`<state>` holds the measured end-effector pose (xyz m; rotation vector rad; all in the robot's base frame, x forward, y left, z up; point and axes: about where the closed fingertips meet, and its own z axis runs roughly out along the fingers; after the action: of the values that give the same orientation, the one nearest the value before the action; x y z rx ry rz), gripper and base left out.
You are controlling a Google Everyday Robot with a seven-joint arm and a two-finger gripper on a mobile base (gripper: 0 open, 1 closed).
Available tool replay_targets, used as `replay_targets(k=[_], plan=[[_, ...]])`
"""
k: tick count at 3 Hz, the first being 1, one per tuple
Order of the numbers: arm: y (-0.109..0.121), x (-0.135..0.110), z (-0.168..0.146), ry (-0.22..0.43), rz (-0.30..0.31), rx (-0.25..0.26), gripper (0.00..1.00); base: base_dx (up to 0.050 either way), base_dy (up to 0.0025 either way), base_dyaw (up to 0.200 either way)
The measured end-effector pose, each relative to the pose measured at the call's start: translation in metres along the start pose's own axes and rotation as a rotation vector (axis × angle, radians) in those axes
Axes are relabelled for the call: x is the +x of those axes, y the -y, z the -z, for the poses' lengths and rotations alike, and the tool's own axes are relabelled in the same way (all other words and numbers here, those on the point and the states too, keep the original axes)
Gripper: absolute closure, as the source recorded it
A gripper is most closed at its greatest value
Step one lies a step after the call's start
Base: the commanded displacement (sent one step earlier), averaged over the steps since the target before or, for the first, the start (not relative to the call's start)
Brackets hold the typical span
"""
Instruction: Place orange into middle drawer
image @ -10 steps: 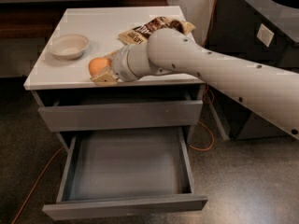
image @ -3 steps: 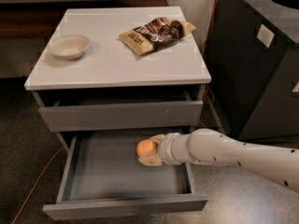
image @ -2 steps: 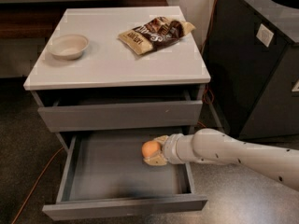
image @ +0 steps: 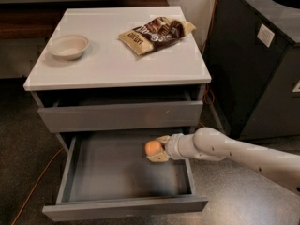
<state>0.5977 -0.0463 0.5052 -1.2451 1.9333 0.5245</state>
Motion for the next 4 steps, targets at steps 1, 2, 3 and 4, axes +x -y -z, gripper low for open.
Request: replay_targets(k=[1,2,3,4], plan=[[0.013,0.012,-0.022,-0.002,-0.012,-0.009,1.0,0.0,0.0,0.0],[0.019,0.023,-0.047,-0.019,-0.023,-0.009,1.0,0.0,0.0,0.0],[0.02,0.029,-0.075,-0.034,-0.019,0.013,1.0,0.0,0.0,0.0],[0.022,0.028,-0.096,-0.027,-0.001,0.022,1.0,0.0,0.0,0.0]])
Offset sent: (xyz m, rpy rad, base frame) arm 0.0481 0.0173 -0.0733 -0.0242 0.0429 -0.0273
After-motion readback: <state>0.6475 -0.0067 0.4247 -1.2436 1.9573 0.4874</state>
